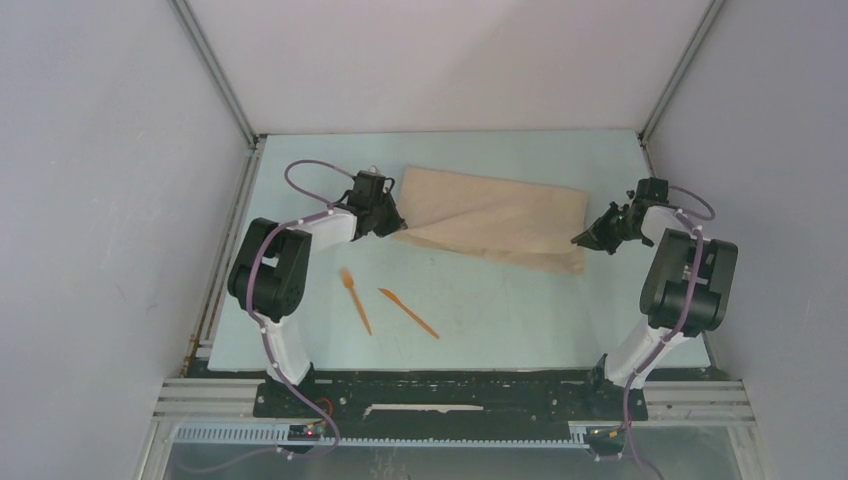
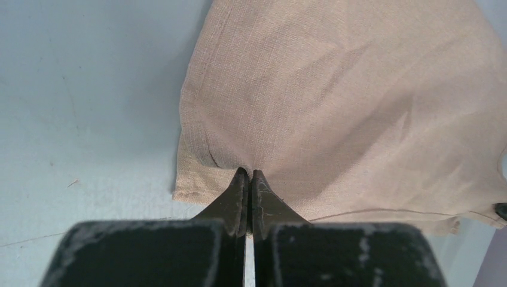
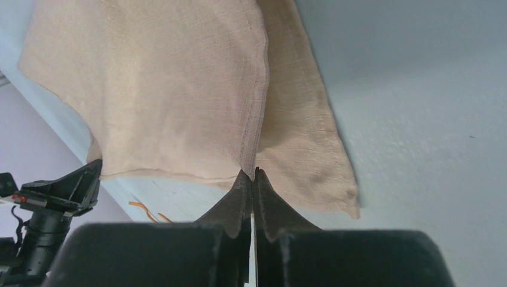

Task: Fold the napkin into a case and place the utensils inside
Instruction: Pick up the flattened napkin from the center of the board.

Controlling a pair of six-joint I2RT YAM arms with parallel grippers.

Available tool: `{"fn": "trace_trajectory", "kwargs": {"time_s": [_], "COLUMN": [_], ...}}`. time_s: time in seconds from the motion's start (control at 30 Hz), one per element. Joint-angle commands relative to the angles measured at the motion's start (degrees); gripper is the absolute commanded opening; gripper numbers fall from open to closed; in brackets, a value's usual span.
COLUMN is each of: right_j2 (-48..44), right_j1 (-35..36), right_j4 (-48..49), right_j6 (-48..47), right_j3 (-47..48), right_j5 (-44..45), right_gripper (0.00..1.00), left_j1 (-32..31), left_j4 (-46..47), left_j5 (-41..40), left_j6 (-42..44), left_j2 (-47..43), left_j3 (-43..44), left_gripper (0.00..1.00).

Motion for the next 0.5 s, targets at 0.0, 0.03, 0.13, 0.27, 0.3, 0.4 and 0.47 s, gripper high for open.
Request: {"fn": "trace_trajectory", "kwargs": {"time_s": [0.0,0.03,0.13,0.27,0.3,0.4,0.47], "right_j2": [-2.42,-1.97,-1.53,-1.59,-1.54,-1.0,-0.77], "right_j1": [-1.59,-1.66,-1.74,-2.05,-2.1,-1.98,-1.8], "right_j4": [2.07,2.25,2.77,3.01,2.94,2.81,2.47], "right_j6": [-2.52,-2.51,-2.7,-2.81,-2.76,-2.75,-2.85], "right_j3": [-1.85,-2.08,-2.87,-3.78,-3.82,-3.77,-3.79], "right_j5": [2.11,1.83,2.07,3.39,3.57,4.25,4.97], "right_gripper": [0.0,0.0,0.0,0.0,0.0,0.0,0.0], "left_j1": [-0.38,-0.41,-0.43,-1.09,-1.23,-1.68,-1.84], "left_j4": [1.48,1.37,0.8,-0.83,-1.1,-2.09,-2.64], "left_j5": [-1.0,-0.82,-0.65,-1.88,-1.77,-1.79,-2.32], "left_j6": [0.01,0.13,0.79,1.69,1.73,1.89,1.92], "left_j2": [-4.11,-3.89,-3.33,-2.85,-2.59,-1.93,-1.73], "left_j3": [-0.4,-0.41,-0.17,0.51,0.66,1.08,1.08], "left_gripper": [0.0,0.0,0.0,0.0,0.01,0.01,0.01]}}
